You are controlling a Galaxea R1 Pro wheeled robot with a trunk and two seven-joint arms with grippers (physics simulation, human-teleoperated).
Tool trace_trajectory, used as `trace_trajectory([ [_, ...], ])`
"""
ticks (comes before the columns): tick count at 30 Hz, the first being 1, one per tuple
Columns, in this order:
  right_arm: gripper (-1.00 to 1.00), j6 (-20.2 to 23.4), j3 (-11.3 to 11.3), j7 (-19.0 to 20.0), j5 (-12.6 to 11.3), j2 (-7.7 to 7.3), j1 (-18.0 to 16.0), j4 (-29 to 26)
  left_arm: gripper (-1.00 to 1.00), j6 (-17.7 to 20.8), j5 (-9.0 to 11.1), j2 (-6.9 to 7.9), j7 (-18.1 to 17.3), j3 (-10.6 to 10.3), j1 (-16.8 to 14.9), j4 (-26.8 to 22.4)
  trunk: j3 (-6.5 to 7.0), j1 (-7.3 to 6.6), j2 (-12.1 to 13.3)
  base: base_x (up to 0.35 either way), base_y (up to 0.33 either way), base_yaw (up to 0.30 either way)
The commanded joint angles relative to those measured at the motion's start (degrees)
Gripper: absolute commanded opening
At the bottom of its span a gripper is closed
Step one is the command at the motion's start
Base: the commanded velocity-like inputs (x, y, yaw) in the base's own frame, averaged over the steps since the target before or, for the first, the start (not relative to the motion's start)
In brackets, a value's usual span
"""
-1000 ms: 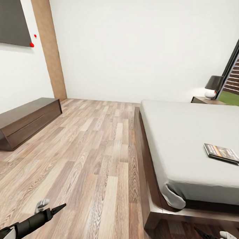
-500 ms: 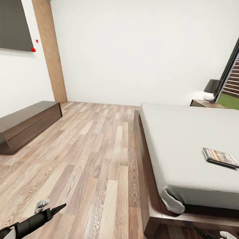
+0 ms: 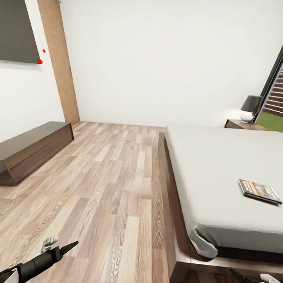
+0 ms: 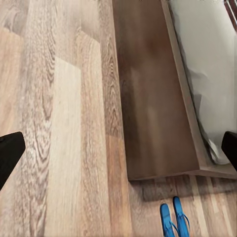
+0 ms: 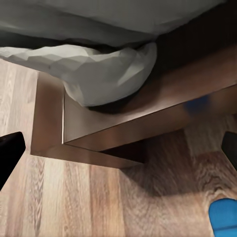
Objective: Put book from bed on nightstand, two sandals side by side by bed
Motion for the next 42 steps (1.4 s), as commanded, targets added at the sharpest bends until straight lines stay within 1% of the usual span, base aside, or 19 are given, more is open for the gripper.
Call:
trace_trajectory([
  [1,1.00,0.36,0.03,0.20,-0.43,-0.02,-0.03,0.05,1.00,0.61,0.50,0.02,-0.19,-0.21,-0.02,0.01,0.13,-0.24,0.39,0.000,0.000,0.000],
  [13,1.00,0.35,0.03,0.20,-0.41,-0.02,-0.03,0.05,1.00,0.64,0.50,0.02,-0.23,-0.21,-0.02,-0.01,2.28,-2.87,5.21,0.000,0.000,-0.007],
  [21,1.00,0.35,0.03,0.20,-0.40,-0.02,-0.03,0.05,1.00,0.64,0.50,0.02,-0.23,-0.21,-0.02,0.01,3.72,-4.63,8.41,0.000,0.000,-0.163],
  [25,1.00,0.35,0.03,0.20,-0.40,0.00,-0.03,0.05,1.00,0.63,0.50,0.02,-0.23,-0.21,-0.02,0.02,3.72,-4.63,8.41,0.000,0.000,-0.145],
  [33,1.00,0.35,0.03,0.20,-0.38,0.02,-0.03,0.05,1.00,0.62,0.50,0.02,-0.23,-0.21,-0.02,0.01,3.72,-4.63,8.41,0.000,0.000,-0.027],
  [42,1.00,0.35,0.03,0.20,-0.41,0.03,-0.03,0.08,1.00,0.65,0.50,0.02,-0.22,-0.21,-0.02,0.02,5.34,-6.61,12.02,0.000,0.000,-0.001],
])
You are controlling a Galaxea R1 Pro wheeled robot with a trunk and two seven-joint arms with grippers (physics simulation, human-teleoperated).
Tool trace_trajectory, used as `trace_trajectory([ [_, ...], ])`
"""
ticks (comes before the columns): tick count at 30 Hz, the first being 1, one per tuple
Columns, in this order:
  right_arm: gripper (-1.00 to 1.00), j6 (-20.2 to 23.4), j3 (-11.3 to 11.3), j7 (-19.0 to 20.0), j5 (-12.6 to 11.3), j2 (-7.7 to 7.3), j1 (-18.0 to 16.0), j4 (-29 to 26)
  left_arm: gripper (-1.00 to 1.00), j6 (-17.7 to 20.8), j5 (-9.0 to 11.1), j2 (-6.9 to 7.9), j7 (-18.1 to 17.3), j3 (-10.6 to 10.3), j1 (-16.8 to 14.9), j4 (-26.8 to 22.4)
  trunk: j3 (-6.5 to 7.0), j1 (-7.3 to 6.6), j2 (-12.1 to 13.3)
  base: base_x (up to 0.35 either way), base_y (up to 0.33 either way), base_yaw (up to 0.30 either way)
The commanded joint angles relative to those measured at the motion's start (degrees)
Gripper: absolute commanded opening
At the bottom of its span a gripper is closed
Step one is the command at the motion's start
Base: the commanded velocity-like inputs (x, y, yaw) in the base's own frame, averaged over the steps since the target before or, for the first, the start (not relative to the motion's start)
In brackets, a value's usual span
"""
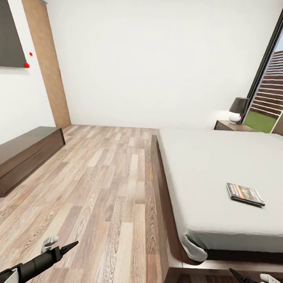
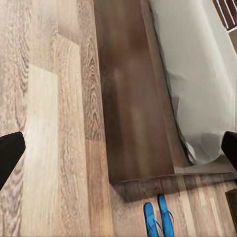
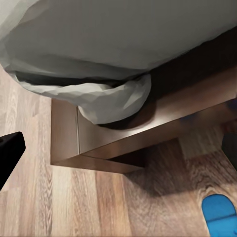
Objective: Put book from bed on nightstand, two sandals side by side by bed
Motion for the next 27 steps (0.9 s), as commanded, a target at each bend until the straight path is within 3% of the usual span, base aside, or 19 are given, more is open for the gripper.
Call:
trace_trajectory([
  [1,1.00,0.36,0.03,0.20,-0.43,-0.03,-0.03,0.06,1.00,0.61,0.50,0.02,-0.18,-0.21,-0.02,0.03,0.13,-0.24,0.39,0.000,0.000,0.000],
  [27,1.00,0.36,0.03,0.20,-0.43,0.00,-0.03,0.10,1.00,0.61,0.50,0.02,-0.18,-0.21,-0.02,0.02,4.80,-5.95,10.82,0.000,0.000,0.000],
])
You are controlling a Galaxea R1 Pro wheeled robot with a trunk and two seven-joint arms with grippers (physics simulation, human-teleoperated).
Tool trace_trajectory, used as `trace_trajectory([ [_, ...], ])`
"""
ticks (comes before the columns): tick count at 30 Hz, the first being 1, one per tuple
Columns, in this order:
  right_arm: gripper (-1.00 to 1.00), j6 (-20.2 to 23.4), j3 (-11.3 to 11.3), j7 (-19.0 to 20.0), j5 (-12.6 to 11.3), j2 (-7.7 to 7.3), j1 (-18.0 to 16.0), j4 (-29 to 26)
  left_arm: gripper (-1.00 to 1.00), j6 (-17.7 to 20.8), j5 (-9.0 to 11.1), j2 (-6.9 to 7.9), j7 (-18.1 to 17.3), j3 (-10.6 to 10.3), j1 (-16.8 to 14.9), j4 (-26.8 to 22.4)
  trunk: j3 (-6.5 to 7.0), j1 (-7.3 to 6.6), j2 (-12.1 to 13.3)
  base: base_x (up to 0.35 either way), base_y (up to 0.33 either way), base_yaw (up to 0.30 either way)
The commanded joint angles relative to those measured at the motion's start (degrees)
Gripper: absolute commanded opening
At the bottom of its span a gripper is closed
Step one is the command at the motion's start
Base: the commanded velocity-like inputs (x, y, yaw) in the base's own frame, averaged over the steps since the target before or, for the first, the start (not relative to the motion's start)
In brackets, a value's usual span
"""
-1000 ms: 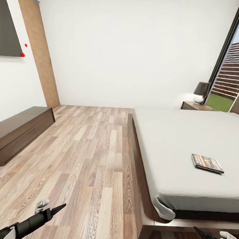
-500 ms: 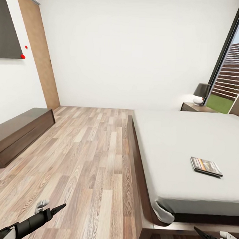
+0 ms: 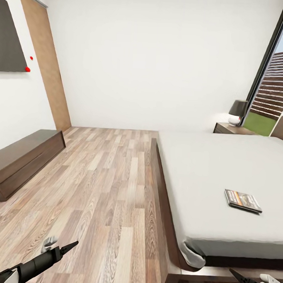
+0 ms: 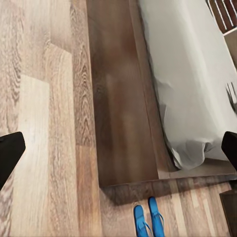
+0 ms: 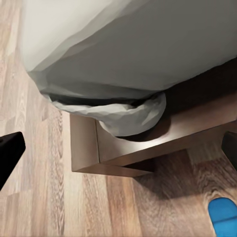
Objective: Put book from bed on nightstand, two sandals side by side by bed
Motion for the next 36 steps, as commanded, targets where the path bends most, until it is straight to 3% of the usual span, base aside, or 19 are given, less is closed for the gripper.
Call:
trace_trajectory([
  [1,1.00,0.36,0.03,0.20,-0.41,-0.01,-0.03,0.04,1.00,0.60,0.50,0.02,-0.18,-0.21,-0.02,-0.01,0.13,-0.23,0.39,0.000,0.000,0.000],
  [32,1.00,0.36,0.03,0.18,-0.44,0.00,-0.03,0.04,1.00,0.60,0.50,0.02,-0.18,-0.21,-0.03,0.05,5.70,-7.04,12.82,0.000,0.000,0.000],
  [36,1.00,0.36,0.03,0.20,-0.43,0.00,-0.03,0.04,1.00,0.60,0.50,0.02,-0.18,-0.21,-0.02,0.03,5.70,-7.04,12.82,0.000,0.000,0.000],
])
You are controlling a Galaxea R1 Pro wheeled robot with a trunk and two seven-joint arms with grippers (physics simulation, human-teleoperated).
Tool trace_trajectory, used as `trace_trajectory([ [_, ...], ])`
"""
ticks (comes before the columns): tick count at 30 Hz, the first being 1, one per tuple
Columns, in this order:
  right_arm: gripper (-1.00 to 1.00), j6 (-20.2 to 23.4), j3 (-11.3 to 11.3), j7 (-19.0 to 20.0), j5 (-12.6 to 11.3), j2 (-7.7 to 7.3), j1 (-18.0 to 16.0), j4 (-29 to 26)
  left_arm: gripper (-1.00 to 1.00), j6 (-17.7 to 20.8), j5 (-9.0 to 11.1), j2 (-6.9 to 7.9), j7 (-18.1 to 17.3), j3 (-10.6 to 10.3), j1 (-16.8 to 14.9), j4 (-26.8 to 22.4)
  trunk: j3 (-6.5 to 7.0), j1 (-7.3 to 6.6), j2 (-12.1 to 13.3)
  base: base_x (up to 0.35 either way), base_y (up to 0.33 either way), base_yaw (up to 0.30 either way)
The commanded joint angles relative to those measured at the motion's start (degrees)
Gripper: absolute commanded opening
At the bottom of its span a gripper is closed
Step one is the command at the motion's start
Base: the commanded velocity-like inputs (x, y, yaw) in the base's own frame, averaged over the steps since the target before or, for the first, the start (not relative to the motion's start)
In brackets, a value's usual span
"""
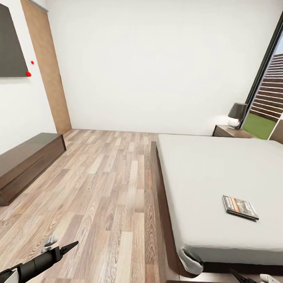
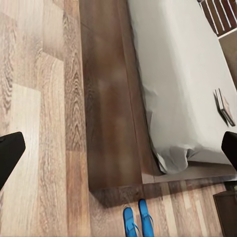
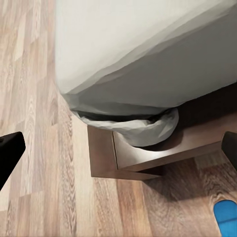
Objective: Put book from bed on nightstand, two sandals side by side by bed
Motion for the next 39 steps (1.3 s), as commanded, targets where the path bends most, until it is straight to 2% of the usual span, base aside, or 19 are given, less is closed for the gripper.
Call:
trace_trajectory([
  [1,1.00,0.36,0.02,0.21,-0.42,-0.02,-0.03,0.04,1.00,0.60,0.50,0.02,-0.18,-0.20,-0.02,0.03,-0.05,-0.01,-0.03,0.000,0.000,0.000],
  [12,1.00,0.36,0.02,0.21,-0.37,-0.02,-0.03,0.04,1.00,0.60,0.50,0.02,-0.18,-0.20,-0.02,0.05,-0.05,-0.01,-0.03,0.000,0.000,-0.026],
  [39,1.00,0.36,0.02,0.21,-0.36,-0.02,-0.03,0.04,1.00,0.60,0.50,0.02,-0.18,-0.20,-0.02,0.03,-0.05,-0.01,-0.03,0.000,0.000,-0.272],
])
